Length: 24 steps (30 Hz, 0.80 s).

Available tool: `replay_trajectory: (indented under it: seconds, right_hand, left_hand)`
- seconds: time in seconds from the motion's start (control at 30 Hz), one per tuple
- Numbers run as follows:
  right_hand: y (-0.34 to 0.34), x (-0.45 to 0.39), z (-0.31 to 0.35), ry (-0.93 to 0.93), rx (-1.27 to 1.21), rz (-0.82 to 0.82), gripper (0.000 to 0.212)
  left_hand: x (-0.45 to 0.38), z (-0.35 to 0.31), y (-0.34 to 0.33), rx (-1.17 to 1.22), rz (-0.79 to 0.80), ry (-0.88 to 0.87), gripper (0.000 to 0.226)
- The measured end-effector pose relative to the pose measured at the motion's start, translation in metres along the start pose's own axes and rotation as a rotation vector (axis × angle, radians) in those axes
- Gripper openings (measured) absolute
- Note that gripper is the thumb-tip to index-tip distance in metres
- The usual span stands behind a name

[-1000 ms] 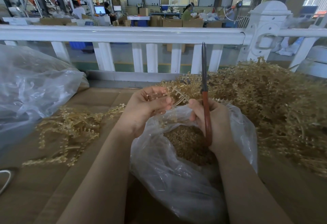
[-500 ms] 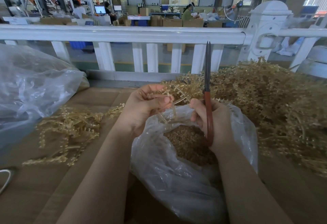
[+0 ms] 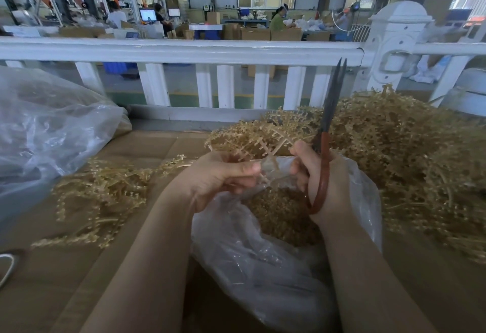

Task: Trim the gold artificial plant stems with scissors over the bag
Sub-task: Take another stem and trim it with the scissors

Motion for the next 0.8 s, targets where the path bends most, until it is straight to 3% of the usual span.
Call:
replay_trajectory:
  seconds: [0.13,0.2,0.37,0.47,0.6,0.8]
  right_hand:
    - [0.003,0.0,0.002,0.026,0.001,-0.037,0.032]
    - [0.003,0.0,0.002,0.021,-0.002,-0.045,0.033]
    - [0.003,-0.001,0.002,0.032,0.082,-0.064,0.031]
    - [0.0,-0.001,0.003,0.046,0.17,-0.065,0.04]
    - [-0.003,0.001,0.004,0.073,0.372,-0.075,0.046]
    - [-0.014,0.003,0.0,0.144,0.807,0.021,0.065]
  left_hand:
    - [0.001,0.006,-0.011,-0.144,0.052,0.067,0.057]
    - [0.0,0.007,-0.012,-0.144,0.036,0.061,0.045]
    - [0.0,-0.002,-0.006,-0.007,0.016,-0.024,0.025]
    - [-0.001,-0.012,0.0,0.149,-0.013,-0.094,0.013]
    - [-0.001,-0.018,0.01,0.264,-0.127,-0.175,0.021]
    - [0.0,-0.022,0.014,0.246,-0.191,-0.255,0.012]
Point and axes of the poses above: each hand's wrist, its own x-axis away from the middle knuckle, its own y-axis out of the back of the hand, z = x × y, the point moved 7 cm from there along -x, towards the middle knuckle, and after that the axes turned 8 degrees about x, right-handed, at the moved point
